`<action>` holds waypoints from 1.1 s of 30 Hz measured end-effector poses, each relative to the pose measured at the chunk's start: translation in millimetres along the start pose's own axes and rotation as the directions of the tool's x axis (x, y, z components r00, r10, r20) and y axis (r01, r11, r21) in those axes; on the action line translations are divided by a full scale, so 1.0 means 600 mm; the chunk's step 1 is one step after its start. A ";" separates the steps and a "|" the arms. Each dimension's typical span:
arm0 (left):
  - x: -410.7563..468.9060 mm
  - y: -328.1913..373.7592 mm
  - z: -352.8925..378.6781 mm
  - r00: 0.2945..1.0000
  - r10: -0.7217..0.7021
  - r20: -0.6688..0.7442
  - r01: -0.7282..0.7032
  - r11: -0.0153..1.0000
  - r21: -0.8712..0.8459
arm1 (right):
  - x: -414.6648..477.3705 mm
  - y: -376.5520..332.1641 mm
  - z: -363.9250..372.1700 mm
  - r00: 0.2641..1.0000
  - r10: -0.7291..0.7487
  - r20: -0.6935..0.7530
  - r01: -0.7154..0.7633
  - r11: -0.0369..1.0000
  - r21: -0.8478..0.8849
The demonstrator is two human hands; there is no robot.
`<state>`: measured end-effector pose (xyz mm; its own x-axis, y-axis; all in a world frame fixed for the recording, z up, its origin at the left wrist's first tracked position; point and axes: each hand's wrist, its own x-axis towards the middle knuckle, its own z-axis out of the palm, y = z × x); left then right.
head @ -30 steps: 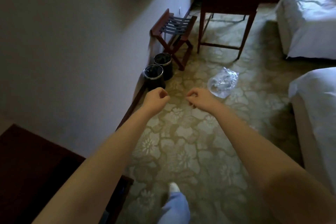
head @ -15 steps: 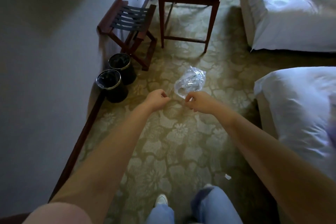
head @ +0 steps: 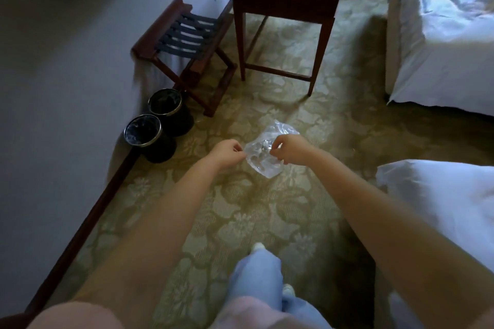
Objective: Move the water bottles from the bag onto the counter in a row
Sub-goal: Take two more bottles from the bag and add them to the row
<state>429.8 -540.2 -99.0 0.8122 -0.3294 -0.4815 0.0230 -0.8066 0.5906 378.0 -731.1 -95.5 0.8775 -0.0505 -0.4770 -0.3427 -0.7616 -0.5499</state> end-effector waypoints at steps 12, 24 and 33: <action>0.376 0.147 0.019 0.987 -0.160 -0.024 0.151 0.965 -0.213 | 0.352 0.103 -0.217 0.985 -0.124 0.122 0.153 0.951 -0.270; 0.522 0.229 0.072 0.819 -0.549 -0.171 0.398 0.755 -0.521 | 0.615 0.147 -0.366 0.861 -0.299 0.412 0.436 0.851 -0.294; 0.555 0.247 0.111 0.665 -0.734 -0.134 0.410 0.510 -0.757 | 0.701 0.116 -0.362 0.659 -0.343 0.669 0.662 0.687 -0.300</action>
<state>664.5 -802.3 -214.9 0.6016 0.4391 -0.6672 0.7857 -0.1747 0.5935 795.9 -946.0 -185.3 0.4714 0.6601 -0.5848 0.4458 -0.7505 -0.4879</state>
